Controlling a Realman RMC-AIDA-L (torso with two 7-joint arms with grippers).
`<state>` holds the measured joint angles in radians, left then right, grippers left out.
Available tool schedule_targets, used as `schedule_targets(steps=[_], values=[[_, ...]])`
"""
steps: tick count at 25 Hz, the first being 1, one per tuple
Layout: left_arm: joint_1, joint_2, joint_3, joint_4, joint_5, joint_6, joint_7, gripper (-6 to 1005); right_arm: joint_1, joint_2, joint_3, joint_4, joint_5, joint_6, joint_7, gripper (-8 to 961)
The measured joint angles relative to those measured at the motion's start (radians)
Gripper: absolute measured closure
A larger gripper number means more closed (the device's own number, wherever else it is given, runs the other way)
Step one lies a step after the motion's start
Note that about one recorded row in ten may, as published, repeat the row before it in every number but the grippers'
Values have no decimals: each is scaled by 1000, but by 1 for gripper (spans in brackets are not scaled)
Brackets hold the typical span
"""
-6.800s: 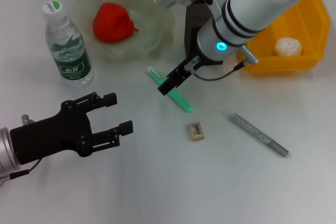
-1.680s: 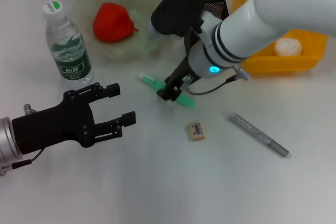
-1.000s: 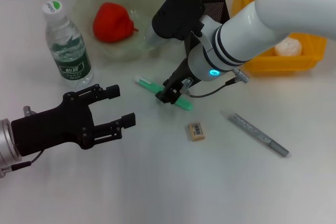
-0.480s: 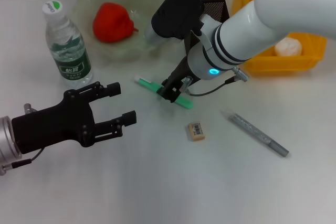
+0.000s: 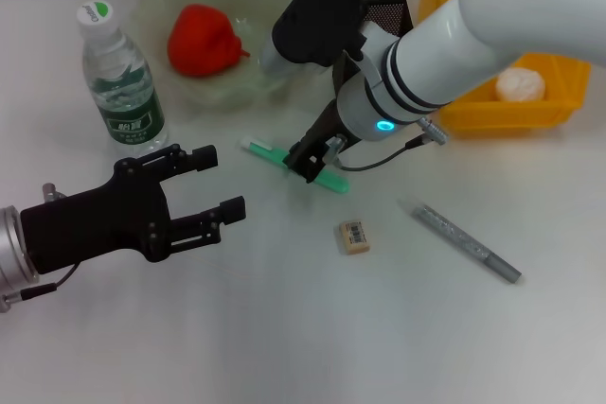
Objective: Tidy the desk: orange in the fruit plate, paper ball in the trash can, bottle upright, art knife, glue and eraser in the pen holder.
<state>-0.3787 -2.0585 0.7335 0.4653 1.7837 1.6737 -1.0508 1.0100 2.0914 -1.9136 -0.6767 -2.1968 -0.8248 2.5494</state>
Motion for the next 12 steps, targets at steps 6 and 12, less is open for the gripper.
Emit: schedule_targets(steps=[6, 12], values=[[1, 4, 0, 1, 0, 0, -2, 212, -4, -1, 2, 3, 0, 7, 0, 857], [0, 8, 0, 24, 1, 0, -21, 212, -5, -2, 2, 3, 0, 15, -2, 841]])
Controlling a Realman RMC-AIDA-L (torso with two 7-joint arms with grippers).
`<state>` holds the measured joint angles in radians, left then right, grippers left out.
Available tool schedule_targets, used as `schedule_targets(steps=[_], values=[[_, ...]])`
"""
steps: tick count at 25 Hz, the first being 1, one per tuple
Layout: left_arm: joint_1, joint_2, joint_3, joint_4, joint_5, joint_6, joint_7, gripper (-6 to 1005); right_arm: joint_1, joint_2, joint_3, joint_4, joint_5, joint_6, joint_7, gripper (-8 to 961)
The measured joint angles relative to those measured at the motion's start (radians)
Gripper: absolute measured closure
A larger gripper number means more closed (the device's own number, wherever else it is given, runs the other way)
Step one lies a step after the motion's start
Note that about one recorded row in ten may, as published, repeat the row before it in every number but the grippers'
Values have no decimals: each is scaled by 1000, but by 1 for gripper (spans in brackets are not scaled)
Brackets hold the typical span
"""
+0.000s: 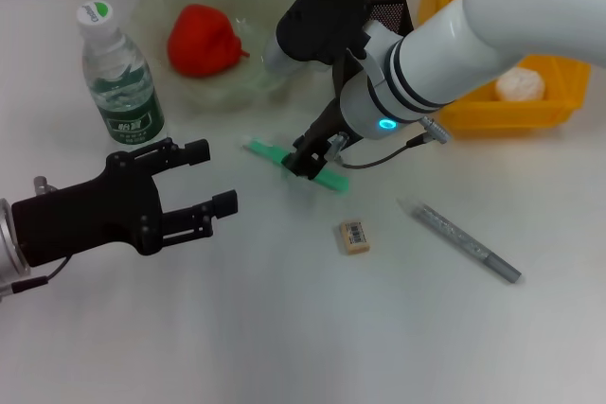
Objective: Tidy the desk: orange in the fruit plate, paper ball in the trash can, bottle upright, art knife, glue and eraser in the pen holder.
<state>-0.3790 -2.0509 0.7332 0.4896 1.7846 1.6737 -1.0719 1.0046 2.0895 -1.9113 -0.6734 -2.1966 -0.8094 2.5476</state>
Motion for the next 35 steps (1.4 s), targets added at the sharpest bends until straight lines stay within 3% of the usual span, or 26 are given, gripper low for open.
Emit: schedule_targets(steps=[7, 35], values=[[-2, 1, 3, 10, 5, 0, -27, 212, -4, 2, -5, 5, 3, 16, -11, 701], [0, 10, 1, 30, 5, 12, -43, 212, -11, 3, -1, 8, 9, 25, -22, 787]])
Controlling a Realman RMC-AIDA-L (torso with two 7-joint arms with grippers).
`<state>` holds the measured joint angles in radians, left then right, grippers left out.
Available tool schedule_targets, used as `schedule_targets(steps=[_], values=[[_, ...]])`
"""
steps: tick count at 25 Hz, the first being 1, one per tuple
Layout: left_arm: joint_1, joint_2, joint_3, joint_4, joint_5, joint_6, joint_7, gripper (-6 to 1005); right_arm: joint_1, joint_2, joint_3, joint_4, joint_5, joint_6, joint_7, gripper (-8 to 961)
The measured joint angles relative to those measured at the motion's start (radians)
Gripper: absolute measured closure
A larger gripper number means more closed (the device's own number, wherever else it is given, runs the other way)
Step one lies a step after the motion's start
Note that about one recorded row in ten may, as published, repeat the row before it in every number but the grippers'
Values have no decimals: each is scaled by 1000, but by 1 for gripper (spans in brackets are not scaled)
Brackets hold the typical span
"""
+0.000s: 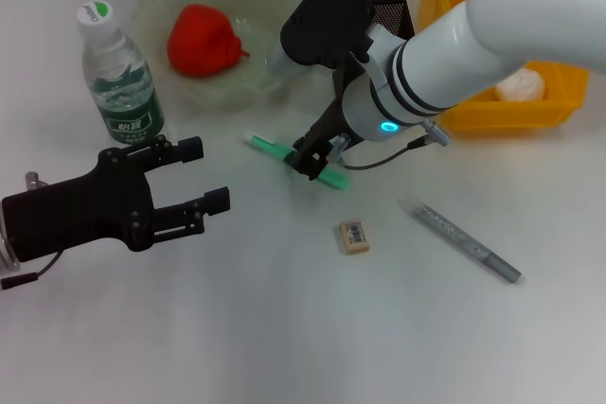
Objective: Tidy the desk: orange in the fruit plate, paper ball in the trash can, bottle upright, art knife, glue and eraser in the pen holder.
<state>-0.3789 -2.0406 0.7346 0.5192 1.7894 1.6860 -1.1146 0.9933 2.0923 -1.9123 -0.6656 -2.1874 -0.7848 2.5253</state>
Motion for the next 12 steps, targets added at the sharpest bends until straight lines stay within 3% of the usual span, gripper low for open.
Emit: schedule_targets(steps=[7, 9, 12], values=[[0, -4, 0, 12, 0, 0, -3, 212, -30, -7, 35, -64, -8, -40, -4, 816], [0, -5, 0, 12, 0, 0, -3, 212, -35, -7, 43, -69, -15, -45, -11, 884], [0, -6, 0, 11, 0, 0, -3, 212, -36, -7, 44, -65, -20, -36, -14, 872]])
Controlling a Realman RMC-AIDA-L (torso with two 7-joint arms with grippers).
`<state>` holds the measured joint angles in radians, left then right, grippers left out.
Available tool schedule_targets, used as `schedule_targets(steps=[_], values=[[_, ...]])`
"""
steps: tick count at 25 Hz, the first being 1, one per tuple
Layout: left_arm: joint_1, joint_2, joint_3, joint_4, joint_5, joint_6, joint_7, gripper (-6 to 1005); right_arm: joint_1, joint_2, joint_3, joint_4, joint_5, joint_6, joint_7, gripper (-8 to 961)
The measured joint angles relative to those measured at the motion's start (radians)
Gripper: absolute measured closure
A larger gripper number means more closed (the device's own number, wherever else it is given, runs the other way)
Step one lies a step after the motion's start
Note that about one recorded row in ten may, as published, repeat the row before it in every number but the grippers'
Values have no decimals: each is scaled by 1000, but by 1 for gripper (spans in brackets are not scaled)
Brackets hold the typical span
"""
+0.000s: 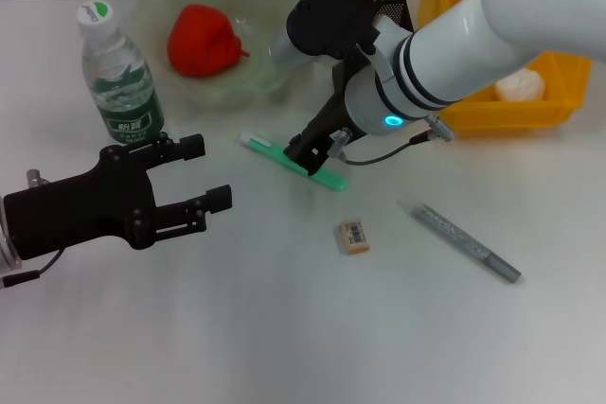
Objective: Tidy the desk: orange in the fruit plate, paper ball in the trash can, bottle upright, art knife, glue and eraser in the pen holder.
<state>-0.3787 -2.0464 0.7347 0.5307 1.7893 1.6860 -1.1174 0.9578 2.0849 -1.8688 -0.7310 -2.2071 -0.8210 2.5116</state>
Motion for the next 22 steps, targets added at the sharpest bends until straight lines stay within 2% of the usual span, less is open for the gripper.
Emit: schedule_targets(steps=[9, 14, 22], values=[[-2, 0, 0, 0, 1, 0, 1, 212, -2, 0, 1, 4, 1, 12, -16, 836], [-2, 0, 0, 0, 1, 0, 1, 212, -6, 3, 1, 14, 9, 14, -29, 653], [-2, 0, 0, 0, 0, -1, 1, 212, -7, 6, -1, 45, 22, 40, -49, 621]])
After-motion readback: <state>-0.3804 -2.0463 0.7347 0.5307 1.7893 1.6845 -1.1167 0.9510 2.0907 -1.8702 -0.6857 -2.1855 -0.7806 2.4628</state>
